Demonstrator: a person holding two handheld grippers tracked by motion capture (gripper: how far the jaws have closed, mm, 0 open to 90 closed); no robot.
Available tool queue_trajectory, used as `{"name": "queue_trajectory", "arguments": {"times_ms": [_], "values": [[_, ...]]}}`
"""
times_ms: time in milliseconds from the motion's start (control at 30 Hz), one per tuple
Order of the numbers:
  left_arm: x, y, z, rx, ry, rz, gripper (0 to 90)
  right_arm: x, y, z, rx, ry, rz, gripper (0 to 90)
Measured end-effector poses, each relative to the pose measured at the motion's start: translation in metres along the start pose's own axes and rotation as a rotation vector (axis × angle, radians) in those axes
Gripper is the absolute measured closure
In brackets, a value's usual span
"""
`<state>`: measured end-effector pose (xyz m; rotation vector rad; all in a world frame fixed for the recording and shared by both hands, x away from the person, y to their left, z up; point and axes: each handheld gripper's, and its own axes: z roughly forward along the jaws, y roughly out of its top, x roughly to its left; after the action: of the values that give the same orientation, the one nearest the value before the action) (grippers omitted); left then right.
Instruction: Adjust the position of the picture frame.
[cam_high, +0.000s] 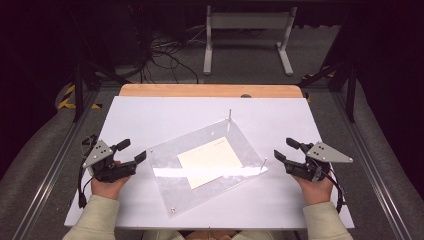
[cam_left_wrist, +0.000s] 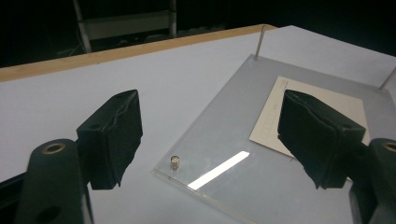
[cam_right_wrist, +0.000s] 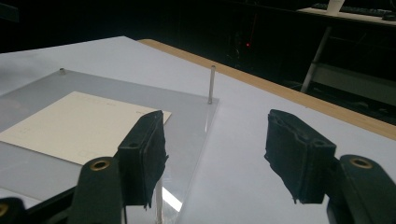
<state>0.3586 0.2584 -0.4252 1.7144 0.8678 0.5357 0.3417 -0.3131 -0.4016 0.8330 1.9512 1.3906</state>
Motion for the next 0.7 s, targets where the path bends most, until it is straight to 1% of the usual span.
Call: {"name": "queue_trajectory", "arguments": {"times_ms": [33, 67, 100, 133, 233, 300, 400, 500, 533, 567, 600, 633, 667, 700], "values": [[0.0, 0.0, 0.0, 0.0, 0.0, 0.0, 23.1, 0.0, 0.0, 0.0, 0.0, 0.0, 0.0, 37.4], [-0.001, 0.003, 0.002, 0.016, 0.015, 0.018, 24.0, 0.0, 0.0, -0.003, -0.002, -0.001, 0.005, 37.4], [-0.001, 0.003, 0.002, 0.016, 0.015, 0.018, 24.8, 0.0, 0.0, -0.003, -0.002, -0.001, 0.005, 37.4], [-0.001, 0.004, 0.003, 0.026, 0.021, 0.029, 25.7, 0.001, 0.0, -0.006, -0.002, -0.006, 0.003, 37.2], [-0.001, 0.01, 0.008, 0.05, 0.027, 0.039, 27.4, 0.0, 0.0, -0.008, -0.004, -0.01, 0.006, 36.2], [-0.001, 0.012, 0.009, 0.051, 0.031, 0.047, 28.7, 0.0, 0.0, -0.01, -0.004, -0.015, 0.008, 35.4], [0.001, 0.015, 0.012, 0.063, 0.033, 0.042, 29.4, 0.001, -0.001, -0.012, 0.0, -0.019, 0.009, 35.3], [0.004, 0.017, 0.016, 0.084, 0.044, 0.027, 30.0, 0.002, -0.001, -0.014, 0.001, -0.019, 0.009, 34.8], [0.005, 0.019, 0.019, 0.103, 0.052, 0.006, 32.8, 0.003, -0.001, -0.015, 0.002, -0.021, 0.009, 34.8], [0.005, 0.019, 0.019, 0.103, 0.052, 0.006, 34.6, 0.003, -0.001, -0.015, 0.002, -0.021, 0.009, 34.8], [0.008, 0.021, 0.022, 0.116, 0.048, -0.008, 38.4, 0.004, -0.001, -0.017, 0.002, -0.021, 0.012, 34.5], [0.009, 0.022, 0.023, 0.131, 0.046, -0.013, 41.4, 0.005, -0.001, -0.018, 0.005, -0.023, 0.013, 34.5], [0.011, 0.022, 0.025, 0.143, 0.052, -0.021, 44.8, 0.006, -0.001, -0.018, 0.007, -0.023, 0.014, 34.5], [0.011, 0.022, 0.025, 0.143, 0.052, -0.021, 47.7, 0.006, -0.001, -0.018, 0.008, -0.019, 0.012, 34.5]]}}
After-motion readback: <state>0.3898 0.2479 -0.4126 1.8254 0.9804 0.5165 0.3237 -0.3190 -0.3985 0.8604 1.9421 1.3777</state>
